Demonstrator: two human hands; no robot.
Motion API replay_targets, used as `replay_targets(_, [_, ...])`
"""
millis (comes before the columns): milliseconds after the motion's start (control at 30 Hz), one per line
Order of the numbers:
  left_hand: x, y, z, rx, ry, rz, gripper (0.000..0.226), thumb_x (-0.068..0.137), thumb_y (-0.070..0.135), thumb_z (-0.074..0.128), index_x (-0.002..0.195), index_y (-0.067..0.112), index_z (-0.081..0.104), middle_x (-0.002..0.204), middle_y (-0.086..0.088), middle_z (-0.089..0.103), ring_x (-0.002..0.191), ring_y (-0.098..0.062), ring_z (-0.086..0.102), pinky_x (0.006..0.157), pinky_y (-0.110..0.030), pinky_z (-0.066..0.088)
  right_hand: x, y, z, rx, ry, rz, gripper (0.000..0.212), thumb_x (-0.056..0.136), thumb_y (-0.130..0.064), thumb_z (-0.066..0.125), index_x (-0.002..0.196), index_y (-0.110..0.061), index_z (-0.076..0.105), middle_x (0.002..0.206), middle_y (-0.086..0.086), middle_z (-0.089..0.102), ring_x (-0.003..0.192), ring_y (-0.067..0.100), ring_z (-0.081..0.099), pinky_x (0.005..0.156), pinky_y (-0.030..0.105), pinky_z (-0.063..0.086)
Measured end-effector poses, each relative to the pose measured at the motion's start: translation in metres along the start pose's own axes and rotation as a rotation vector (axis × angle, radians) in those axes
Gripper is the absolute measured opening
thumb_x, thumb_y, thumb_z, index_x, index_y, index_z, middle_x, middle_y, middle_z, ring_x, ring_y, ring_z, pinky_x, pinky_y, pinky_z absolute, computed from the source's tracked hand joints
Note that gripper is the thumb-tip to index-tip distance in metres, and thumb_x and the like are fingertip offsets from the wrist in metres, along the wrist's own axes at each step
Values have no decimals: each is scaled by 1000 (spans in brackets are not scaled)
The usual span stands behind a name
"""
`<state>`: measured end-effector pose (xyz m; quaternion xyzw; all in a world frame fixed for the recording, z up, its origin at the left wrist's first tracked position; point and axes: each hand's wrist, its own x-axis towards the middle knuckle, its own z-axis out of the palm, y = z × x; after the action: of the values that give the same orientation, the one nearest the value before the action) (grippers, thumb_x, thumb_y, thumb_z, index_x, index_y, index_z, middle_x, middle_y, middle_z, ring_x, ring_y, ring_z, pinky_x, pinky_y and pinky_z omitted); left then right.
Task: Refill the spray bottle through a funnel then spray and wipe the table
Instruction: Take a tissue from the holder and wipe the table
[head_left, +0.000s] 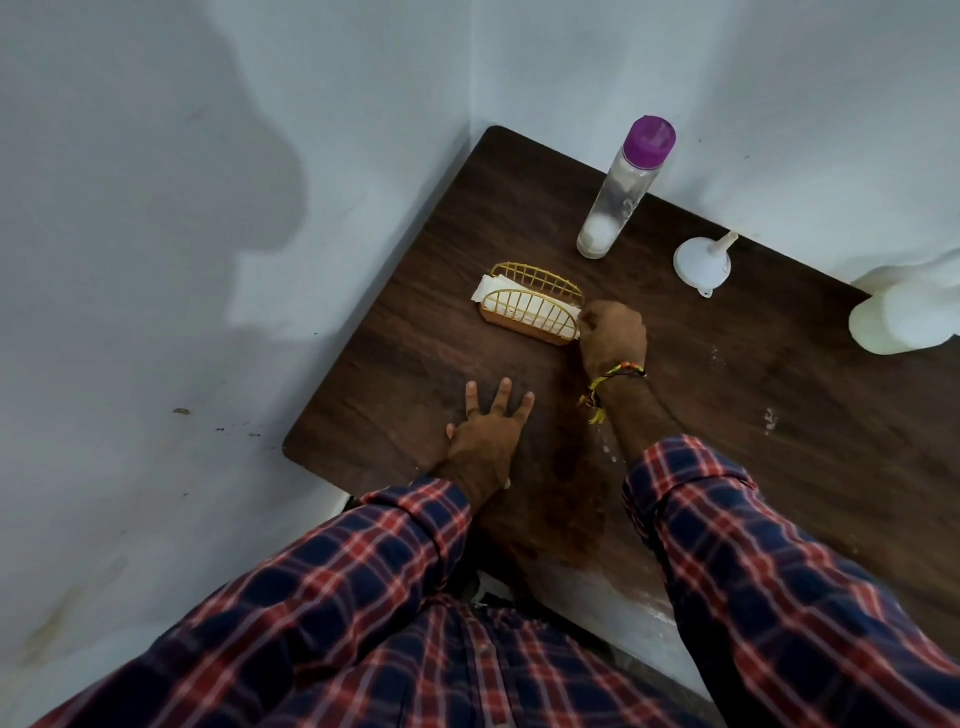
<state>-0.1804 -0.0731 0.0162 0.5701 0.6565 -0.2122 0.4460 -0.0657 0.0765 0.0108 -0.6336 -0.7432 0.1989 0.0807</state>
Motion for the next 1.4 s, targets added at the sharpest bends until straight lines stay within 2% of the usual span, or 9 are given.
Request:
replay_targets(233, [1, -1, 3, 0, 13, 5, 124, 76, 22, 81, 151, 36, -16, 157, 3, -33, 142, -45, -25, 108, -71, 20, -1, -8, -6, -86, 136, -145, 9, 89, -13, 58, 97, -10, 62, 110, 13, 59, 104, 34, 53, 83, 49, 49])
replay_targets(467, [1, -2, 5, -9, 21, 9, 124, 76, 20, 81, 151, 37, -15, 157, 3, -33, 141, -46, -26, 107, -72, 20, -5, -15, -17, 29, 204, -151, 9, 93, -11, 51, 101, -10, 57, 109, 12, 61, 105, 31, 52, 82, 44, 44])
replay_targets(567, [1, -1, 5, -11, 30, 13, 124, 76, 21, 81, 152, 37, -15, 157, 3, -32, 142, -46, -25, 108, -72, 20, -5, -18, -28, 263, 342, -52, 7, 90, -7, 54, 95, -10, 59, 97, 8, 64, 94, 24, 57, 77, 35, 44])
replay_targets(667, [1, -1, 5, -13, 30, -1, 124, 75, 20, 81, 152, 37, -15, 158, 4, -31, 142, -45, -25, 108, -71, 21, -5, -18, -36, 513, 305, -40, 7, 87, -1, 57, 89, -7, 61, 85, 2, 64, 77, 11, 56, 72, 23, 48])
replay_targets(800, [2, 0, 4, -12, 30, -7, 124, 75, 19, 82, 152, 38, -15, 158, 4, -31, 142, -45, -25, 108, -71, 21, -3, -14, -49, 794, 201, 51, 10, 87, -5, 63, 93, -13, 62, 88, -2, 65, 85, 13, 65, 72, 38, 60])
replay_targets(933, [3, 1, 4, -16, 26, -11, 124, 75, 18, 82, 152, 38, -14, 158, 5, -31, 142, -44, -26, 108, -72, 20, -15, -15, -76, 1188, 230, 148, 11, 90, -1, 62, 101, -3, 62, 93, 11, 61, 85, 14, 64, 67, 29, 60])
replay_targets(1067, [2, 1, 4, 8, 20, -21, 124, 75, 21, 82, 152, 38, -14, 158, 5, -31, 143, -44, -25, 110, -71, 19, -33, 4, -104, 1576, 244, 254, 8, 93, -1, 60, 97, -6, 65, 92, 9, 68, 82, 27, 69, 75, 48, 60])
replay_targets(1233, [2, 23, -2, -39, 124, -82, 94, 88, 29, 68, 155, 31, 2, 163, -3, -13, 147, -42, -9, 113, -67, 18, -62, 39, -117, 1709, 232, 317, 9, 96, -4, 55, 100, -7, 62, 102, 15, 65, 82, 30, 68, 71, 47, 60])
replay_targets(1400, [9, 66, -13, -99, 414, 57, 65, 97, 29, 55, 153, 22, 23, 161, -6, 19, 148, -29, 19, 115, -46, 28, -74, 63, -114, 1700, 210, 429, 9, 95, 0, 55, 103, -2, 60, 98, 16, 64, 84, 33, 67, 70, 46, 61])
